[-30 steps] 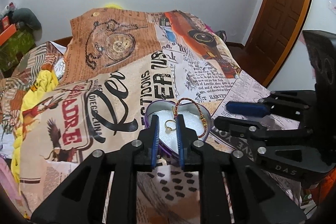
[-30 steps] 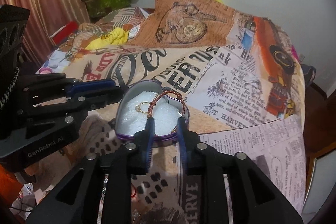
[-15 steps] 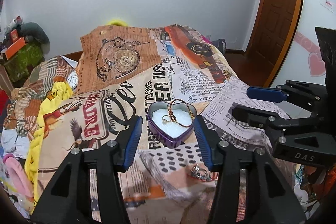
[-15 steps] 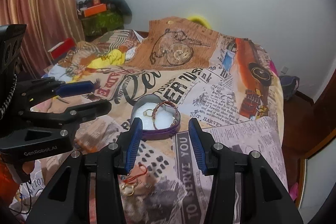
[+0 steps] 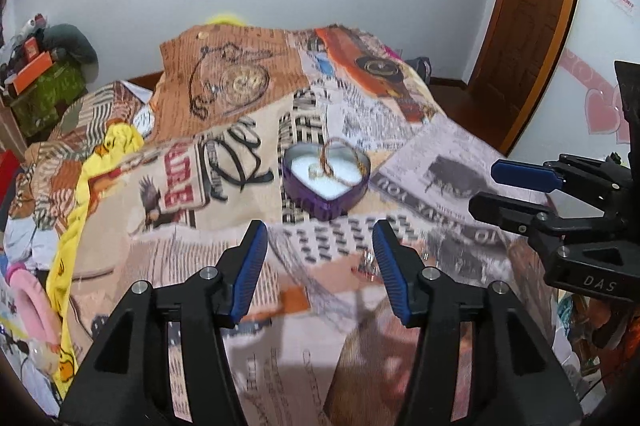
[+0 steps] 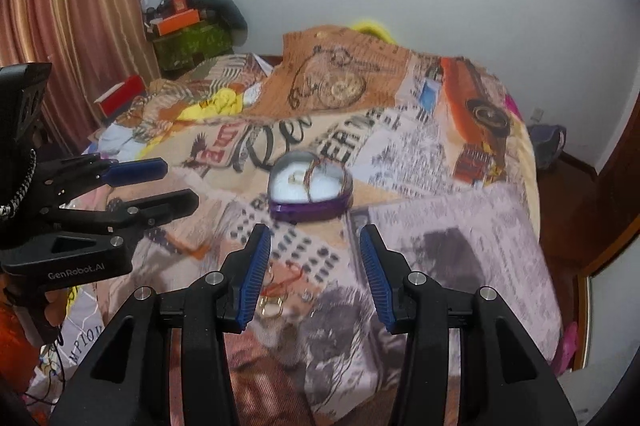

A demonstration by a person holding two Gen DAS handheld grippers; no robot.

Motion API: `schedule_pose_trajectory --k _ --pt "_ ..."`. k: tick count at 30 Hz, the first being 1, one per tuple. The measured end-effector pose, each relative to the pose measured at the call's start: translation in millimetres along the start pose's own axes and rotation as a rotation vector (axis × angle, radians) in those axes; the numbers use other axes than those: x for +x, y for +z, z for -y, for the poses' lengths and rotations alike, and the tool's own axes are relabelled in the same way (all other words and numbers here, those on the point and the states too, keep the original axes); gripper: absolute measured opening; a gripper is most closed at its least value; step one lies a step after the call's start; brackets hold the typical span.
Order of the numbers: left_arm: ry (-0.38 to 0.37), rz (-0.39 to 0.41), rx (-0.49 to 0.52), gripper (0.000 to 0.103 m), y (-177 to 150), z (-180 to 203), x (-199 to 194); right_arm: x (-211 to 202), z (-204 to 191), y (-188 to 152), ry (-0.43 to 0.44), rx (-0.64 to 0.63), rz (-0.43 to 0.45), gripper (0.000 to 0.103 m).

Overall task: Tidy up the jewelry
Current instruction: 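Withdraw the right tool and move it toward the red-string jewelry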

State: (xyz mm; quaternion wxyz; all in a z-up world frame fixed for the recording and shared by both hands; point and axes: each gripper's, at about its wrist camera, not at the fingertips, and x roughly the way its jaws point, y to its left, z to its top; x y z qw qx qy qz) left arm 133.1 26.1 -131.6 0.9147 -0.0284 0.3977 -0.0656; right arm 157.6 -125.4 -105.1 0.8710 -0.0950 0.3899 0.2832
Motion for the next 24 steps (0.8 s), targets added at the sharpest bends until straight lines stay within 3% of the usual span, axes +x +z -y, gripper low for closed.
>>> schedule_pose_trajectory --k 9,15,24 --pt "-0.001 -0.106 -0.035 0.054 -37.3 -7.1 16.2 34.0 -14.2 -35.7 0.044 0.011 -0.133 0.043" --pt "-0.038 -0.147 -0.064 0.054 -52.1 -7.1 22.9 43.5 -19.4 -42.4 0.023 0.001 -0.139 0.043" --pt "-0.129 -0.158 -0.047 0.054 -45.5 20.3 39.0 37.2 11.9 -44.0 -0.030 0.062 -0.116 0.043"
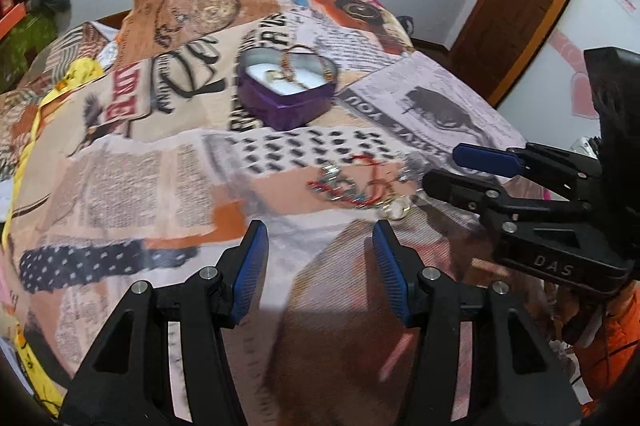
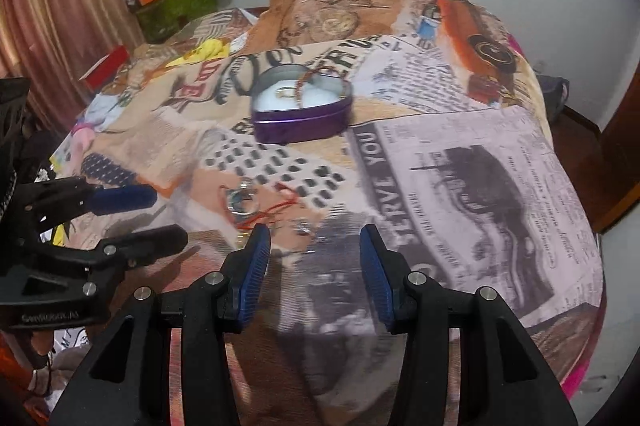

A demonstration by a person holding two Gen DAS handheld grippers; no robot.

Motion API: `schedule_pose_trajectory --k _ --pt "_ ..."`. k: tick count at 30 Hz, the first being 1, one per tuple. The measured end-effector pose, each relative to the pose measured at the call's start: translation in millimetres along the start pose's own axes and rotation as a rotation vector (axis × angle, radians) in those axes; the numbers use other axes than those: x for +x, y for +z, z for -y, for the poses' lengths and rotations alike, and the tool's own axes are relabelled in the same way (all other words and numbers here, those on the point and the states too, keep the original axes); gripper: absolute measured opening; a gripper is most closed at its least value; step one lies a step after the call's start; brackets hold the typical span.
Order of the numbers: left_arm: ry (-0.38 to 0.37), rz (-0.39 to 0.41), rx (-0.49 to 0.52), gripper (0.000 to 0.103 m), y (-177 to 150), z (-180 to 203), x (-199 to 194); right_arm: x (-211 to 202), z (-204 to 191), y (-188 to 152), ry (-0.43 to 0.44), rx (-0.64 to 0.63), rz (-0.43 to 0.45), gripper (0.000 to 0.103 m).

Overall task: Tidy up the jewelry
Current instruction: 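Withdraw the right tool and move it toward the red-string jewelry, then grasp a small ring from the jewelry pile with the right tool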

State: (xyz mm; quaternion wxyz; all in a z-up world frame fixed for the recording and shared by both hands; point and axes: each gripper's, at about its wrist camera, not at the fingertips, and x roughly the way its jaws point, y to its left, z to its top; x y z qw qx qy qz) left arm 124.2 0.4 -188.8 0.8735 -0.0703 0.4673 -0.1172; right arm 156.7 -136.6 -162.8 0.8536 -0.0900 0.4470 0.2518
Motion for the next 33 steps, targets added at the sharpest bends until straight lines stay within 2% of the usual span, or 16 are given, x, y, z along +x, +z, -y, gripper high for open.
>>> schedule_pose_trajectory --k 3,7,11,15,22,26,33 --pt "-0.024 -0.001 0.012 0.052 5.2 10.5 7.9 -0.5 8.3 -1.1 -0.003 0.011 0.000 0.043" --pt "-0.059 -0.030 0.014 0.031 9.9 18.3 19.9 2.0 13.8 -2.3 0.015 0.018 -0.003 0.043" --pt "-0.065 -0.039 0.020 0.023 10.9 23.6 27.4 7.8 14.4 -2.1 0.042 0.009 -0.013 0.043" --pt "-0.059 -0.037 0.024 0.006 11.4 23.5 30.5 14.6 11.8 -0.1 0.059 -0.013 -0.014 0.043" --pt "-0.057 -0.029 0.009 0.005 10.3 16.4 28.3 25.8 2.7 4.2 0.090 -0.055 -0.028 0.026" --pt "-0.050 -0.023 0.007 0.003 9.7 14.7 25.8 28.4 -1.5 5.3 0.110 -0.080 -0.032 0.010" --pt "-0.041 0.007 0.010 0.003 12.9 13.9 15.9 22.7 -0.2 6.4 0.113 -0.064 -0.009 0.009"
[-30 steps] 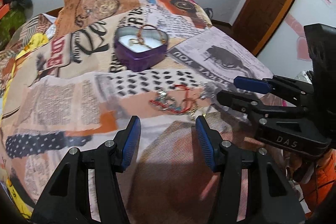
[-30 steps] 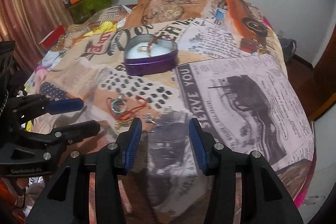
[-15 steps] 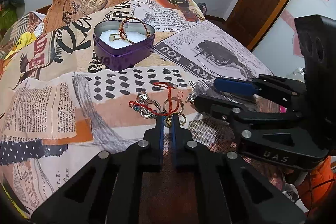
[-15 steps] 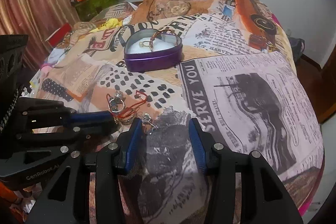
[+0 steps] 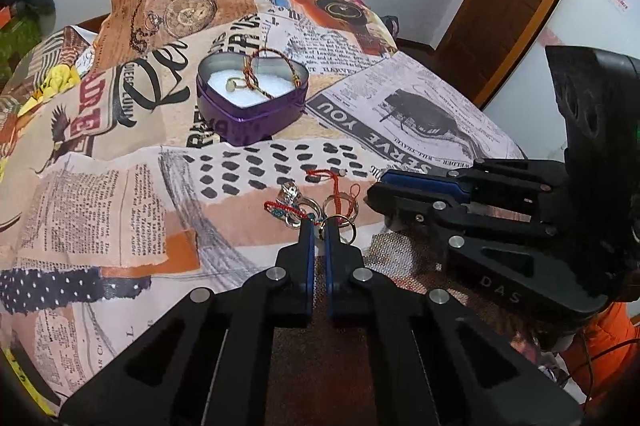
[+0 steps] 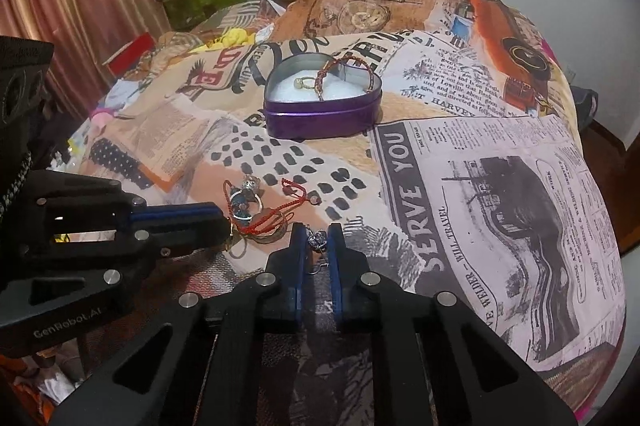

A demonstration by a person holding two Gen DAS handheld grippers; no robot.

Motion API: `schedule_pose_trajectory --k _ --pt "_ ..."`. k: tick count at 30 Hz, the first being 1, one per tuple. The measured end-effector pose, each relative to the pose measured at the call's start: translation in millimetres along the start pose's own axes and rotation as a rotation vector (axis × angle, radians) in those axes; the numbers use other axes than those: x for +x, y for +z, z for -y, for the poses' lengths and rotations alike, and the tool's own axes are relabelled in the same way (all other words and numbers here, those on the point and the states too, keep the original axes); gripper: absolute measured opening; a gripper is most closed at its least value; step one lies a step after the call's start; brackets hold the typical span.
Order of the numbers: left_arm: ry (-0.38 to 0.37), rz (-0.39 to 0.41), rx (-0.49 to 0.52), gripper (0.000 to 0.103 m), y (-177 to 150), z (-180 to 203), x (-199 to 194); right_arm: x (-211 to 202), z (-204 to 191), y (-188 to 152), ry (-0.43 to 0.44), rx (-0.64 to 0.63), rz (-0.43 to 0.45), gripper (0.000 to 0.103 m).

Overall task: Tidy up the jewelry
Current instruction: 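Grasp a small ring from the jewelry pile with the right tool, then carry the ring with the right tool into the heart tin and release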

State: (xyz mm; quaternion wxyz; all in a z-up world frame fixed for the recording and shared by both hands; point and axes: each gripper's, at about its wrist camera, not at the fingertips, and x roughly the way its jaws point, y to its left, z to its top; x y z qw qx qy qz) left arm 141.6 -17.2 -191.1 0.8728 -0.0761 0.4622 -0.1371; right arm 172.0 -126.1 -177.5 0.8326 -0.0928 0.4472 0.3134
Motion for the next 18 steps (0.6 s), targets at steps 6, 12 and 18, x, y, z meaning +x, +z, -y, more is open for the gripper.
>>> schedule_pose_trajectory --k 6,12,18 --pt "0.017 0.039 0.003 0.003 4.8 -0.9 -13.9 -17.7 0.9 7.5 -0.014 0.024 0.051 0.009" --pt "0.040 0.092 0.005 0.003 14.0 -3.9 -30.8 -37.4 -1.0 18.5 -0.034 0.029 0.116 0.009" --pt "0.056 0.159 0.013 0.003 27.7 -6.7 -48.5 -55.5 -6.4 29.5 -0.052 0.024 0.183 0.009"
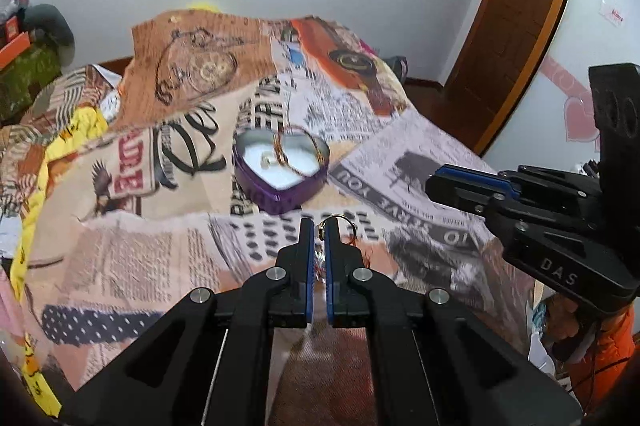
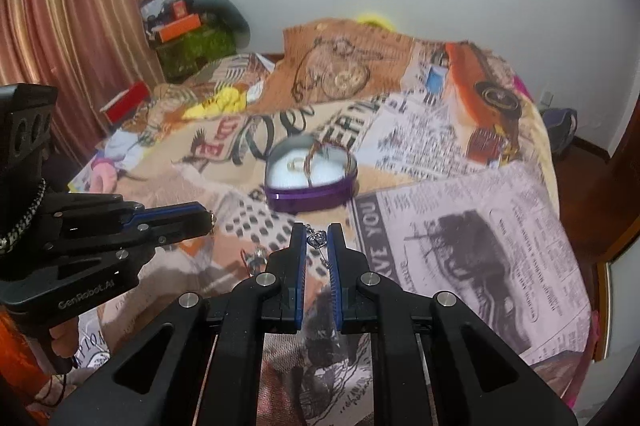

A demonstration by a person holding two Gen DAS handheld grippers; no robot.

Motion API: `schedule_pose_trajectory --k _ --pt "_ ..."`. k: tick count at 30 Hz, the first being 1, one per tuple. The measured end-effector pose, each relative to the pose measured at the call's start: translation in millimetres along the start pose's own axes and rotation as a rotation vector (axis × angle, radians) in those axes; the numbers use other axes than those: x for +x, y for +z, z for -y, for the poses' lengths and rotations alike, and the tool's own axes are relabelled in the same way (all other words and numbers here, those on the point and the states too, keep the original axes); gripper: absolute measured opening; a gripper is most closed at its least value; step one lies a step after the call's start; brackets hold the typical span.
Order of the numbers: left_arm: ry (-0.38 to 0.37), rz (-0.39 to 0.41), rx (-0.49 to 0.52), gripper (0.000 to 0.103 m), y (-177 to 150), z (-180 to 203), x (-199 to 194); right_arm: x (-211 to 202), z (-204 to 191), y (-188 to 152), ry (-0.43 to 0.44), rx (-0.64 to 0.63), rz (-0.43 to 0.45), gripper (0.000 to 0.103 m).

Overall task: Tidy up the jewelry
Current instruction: 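Carry the ring with the right tool into the heart tin and release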

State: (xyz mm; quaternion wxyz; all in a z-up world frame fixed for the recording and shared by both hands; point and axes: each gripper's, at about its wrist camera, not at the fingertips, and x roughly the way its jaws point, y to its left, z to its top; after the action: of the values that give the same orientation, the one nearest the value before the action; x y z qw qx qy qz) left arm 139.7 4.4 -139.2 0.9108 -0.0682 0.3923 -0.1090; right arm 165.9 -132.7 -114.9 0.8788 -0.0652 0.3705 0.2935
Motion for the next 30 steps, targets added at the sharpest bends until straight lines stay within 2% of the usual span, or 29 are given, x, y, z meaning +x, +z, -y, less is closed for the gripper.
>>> schedule_pose_trajectory --k 14,30 --pt "0.032 0.089 0.014 0.003 34.0 -11.9 -0.7 -2.9 -1.4 33.1 0.007 0.005 0.088 0.009" --pt "0.046 0.056 0.012 0.003 51.4 -30.6 48.4 45.8 13.2 55.3 0.033 0.037 0.060 0.009"
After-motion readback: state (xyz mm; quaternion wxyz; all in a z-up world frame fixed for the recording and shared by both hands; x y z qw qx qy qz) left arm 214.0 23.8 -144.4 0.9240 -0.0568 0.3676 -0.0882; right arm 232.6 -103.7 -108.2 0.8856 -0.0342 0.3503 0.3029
